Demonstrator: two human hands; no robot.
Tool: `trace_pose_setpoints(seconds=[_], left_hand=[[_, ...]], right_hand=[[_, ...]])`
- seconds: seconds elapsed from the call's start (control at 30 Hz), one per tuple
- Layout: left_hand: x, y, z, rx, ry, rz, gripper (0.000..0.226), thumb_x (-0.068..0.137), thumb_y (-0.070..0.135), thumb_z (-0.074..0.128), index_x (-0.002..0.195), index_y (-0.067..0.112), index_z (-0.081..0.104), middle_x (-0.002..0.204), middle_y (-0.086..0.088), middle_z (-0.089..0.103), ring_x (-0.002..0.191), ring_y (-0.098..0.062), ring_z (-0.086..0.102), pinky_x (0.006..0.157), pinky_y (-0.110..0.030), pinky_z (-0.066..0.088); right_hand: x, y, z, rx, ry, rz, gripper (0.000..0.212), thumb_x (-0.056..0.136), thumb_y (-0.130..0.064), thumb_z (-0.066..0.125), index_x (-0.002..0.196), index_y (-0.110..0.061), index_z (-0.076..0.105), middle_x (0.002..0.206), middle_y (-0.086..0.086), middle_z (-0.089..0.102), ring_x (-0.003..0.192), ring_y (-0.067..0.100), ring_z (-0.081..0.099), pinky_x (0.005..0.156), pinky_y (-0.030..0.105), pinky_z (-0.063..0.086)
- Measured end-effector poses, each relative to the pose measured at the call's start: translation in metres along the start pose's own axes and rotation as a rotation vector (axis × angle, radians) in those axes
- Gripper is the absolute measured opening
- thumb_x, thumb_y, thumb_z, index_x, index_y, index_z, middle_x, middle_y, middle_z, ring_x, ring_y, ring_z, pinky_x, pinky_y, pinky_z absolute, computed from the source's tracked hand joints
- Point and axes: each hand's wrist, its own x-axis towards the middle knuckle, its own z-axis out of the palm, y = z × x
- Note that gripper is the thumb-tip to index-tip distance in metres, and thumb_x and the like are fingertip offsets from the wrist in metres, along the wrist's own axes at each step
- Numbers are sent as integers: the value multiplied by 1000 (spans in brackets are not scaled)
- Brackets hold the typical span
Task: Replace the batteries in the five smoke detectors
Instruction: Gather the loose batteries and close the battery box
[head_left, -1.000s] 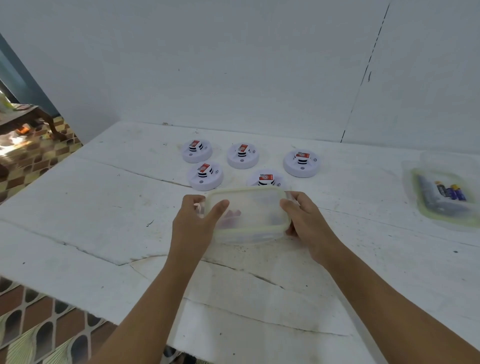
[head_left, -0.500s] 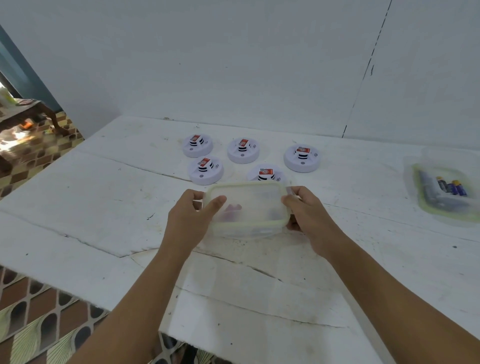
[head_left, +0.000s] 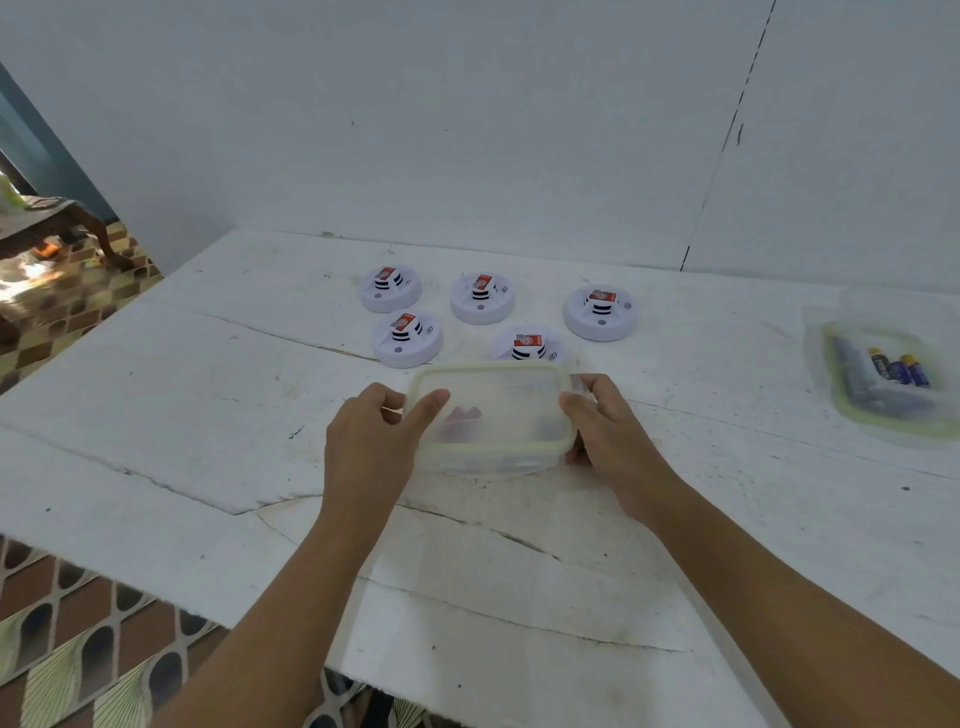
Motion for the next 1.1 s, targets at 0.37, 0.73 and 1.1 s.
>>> trace_pose_setpoints(seconds=[0.37, 0.73, 1.1], left_hand=[[7, 7, -32, -4, -157, -48, 27, 82, 51, 83, 83, 24, 81, 70, -1, 75, 71, -20, 71, 62, -25, 48], [9, 1, -27, -232, -186, -179, 21, 84, 33, 85, 86, 11, 82, 54, 17, 63, 43, 1, 46, 48, -11, 38], [7, -2, -26, -273, -159, -182, 34, 82, 34, 87, 84, 1, 79, 63, -5, 51, 41, -6, 32, 44, -14, 32]], right_hand=[[-5, 1, 3, -49, -6, -34, 21, 109, -31, 45, 117, -27, 64, 92, -3, 66, 64, 8, 54, 60, 21, 48], [-3, 5, 4, -76, -18, -50, 29, 111, -32, 42, 117, -22, 68, 90, -3, 61, 65, 5, 51, 55, 15, 46], [-17, 2, -5, -465, 83, -218, 51, 110, -47, 38, 95, -11, 72, 71, 8, 71, 59, 0, 65, 63, 19, 50]])
